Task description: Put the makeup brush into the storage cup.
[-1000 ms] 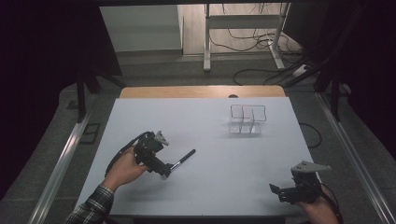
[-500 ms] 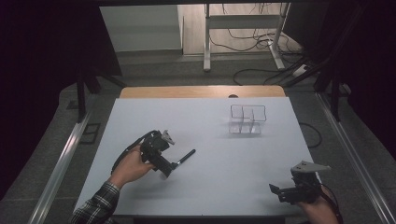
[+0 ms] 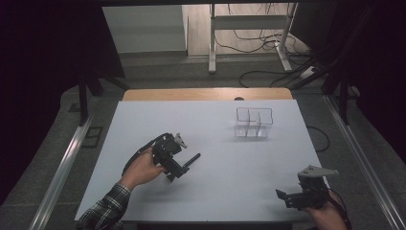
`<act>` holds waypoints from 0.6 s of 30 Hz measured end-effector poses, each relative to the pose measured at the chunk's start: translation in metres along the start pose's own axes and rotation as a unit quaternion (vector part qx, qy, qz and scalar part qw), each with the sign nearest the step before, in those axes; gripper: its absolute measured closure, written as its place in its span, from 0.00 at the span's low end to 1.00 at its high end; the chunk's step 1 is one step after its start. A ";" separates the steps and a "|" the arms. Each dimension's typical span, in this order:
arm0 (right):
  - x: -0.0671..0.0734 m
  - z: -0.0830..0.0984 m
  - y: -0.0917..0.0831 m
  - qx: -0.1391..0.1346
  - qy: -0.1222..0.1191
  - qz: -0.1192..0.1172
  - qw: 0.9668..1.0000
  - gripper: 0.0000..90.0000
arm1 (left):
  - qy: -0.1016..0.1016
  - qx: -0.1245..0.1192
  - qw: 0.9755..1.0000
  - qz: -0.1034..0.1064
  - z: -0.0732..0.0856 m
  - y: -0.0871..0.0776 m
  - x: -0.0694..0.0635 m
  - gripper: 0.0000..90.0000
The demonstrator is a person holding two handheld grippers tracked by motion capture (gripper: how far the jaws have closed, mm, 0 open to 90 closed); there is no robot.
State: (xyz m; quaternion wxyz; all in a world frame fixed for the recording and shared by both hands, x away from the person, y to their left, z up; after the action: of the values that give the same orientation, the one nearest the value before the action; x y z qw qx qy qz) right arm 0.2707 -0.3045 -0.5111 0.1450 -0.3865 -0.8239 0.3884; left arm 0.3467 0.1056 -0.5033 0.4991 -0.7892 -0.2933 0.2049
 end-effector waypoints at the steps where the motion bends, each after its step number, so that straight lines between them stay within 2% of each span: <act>1: 0.000 0.000 0.000 0.000 0.000 0.000 1.000 0.00 | 0.000 0.001 1.000 0.000 0.000 0.001 0.000 0.00; 11: 0.000 0.000 0.001 0.002 -0.001 -0.001 1.000 0.00 | -0.003 0.009 1.000 0.004 0.004 0.012 0.000 0.00; 18: 0.001 0.001 0.001 0.003 -0.003 -0.002 1.000 0.00 | -0.008 0.027 1.000 0.013 0.010 0.026 -0.002 0.00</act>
State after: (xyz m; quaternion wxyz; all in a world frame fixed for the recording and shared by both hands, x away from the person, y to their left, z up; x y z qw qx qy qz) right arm 0.2705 -0.3038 -0.5124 0.1447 -0.3832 -0.8238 0.3919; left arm 0.3458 0.1029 -0.5307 0.5146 -0.7778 -0.2815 0.2258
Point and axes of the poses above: each handheld gripper's, and its own axes: y roughly forward along the jaws, z roughly out of its underside, x roughly to its left, the point moved 4 cm from there along y, roughly forward along the jaws, and after that the axes turned 9 degrees about -y, right-handed, at the moved point
